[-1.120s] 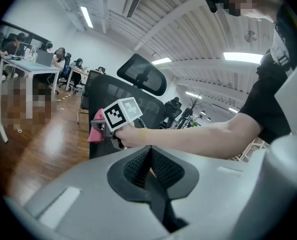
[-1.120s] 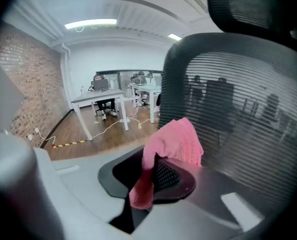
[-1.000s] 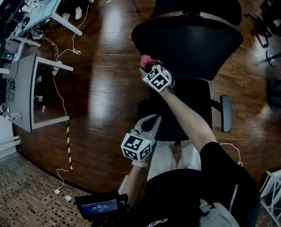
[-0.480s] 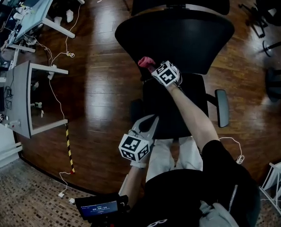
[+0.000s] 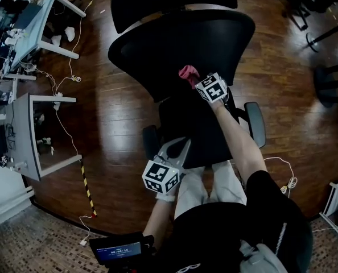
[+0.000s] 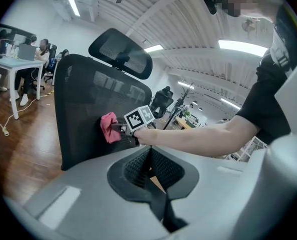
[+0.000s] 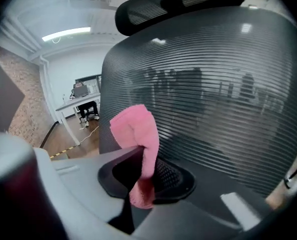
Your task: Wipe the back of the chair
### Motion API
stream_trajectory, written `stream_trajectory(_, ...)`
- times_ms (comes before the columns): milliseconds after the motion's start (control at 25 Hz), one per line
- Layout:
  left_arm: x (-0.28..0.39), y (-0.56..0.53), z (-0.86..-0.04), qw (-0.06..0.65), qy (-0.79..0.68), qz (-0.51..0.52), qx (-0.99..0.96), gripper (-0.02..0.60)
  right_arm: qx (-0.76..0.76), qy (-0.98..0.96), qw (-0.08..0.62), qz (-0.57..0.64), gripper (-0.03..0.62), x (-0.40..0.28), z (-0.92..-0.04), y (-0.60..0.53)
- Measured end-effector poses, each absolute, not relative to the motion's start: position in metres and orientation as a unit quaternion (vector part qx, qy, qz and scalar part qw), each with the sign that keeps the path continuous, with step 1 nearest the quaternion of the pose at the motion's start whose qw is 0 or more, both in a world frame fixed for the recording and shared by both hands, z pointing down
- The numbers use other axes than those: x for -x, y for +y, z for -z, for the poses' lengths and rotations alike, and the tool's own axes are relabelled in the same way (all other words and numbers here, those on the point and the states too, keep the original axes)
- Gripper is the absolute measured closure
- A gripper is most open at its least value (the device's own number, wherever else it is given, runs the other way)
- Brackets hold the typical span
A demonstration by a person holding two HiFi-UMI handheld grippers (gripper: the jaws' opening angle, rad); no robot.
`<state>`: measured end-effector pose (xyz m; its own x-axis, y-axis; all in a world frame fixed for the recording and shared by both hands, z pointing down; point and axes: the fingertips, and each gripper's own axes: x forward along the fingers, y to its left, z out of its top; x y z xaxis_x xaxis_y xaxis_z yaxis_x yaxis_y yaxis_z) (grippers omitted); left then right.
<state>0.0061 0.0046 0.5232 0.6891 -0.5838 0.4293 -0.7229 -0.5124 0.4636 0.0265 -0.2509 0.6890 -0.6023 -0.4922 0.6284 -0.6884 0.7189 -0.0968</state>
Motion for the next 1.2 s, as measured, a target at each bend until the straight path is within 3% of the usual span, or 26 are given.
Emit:
stream_trajectory(520, -0.069, -0.010, -0.529, 0.316, -0.349, -0.122, -0.874, 0.589, -0.437, -0.825, 0.291, -0.209, 0.553, -0.208, -0.708, -0.268)
stream_trajectory(840, -0.070, -0.013, -0.521, 0.314, -0.360, -0.109, -0.871, 0.589, -0.553, -0.740, 0.306, -0.232, 0.553, -0.292, -0.716, -0.264)
stream_trajectory(1200, -0.026, 0.002, -0.530, 0.331, -0.383, -0.098, -0.857, 0.589, -0.563, -0.723, 0.345, -0.204, 0.560, -0.236, -0.724, -0.259)
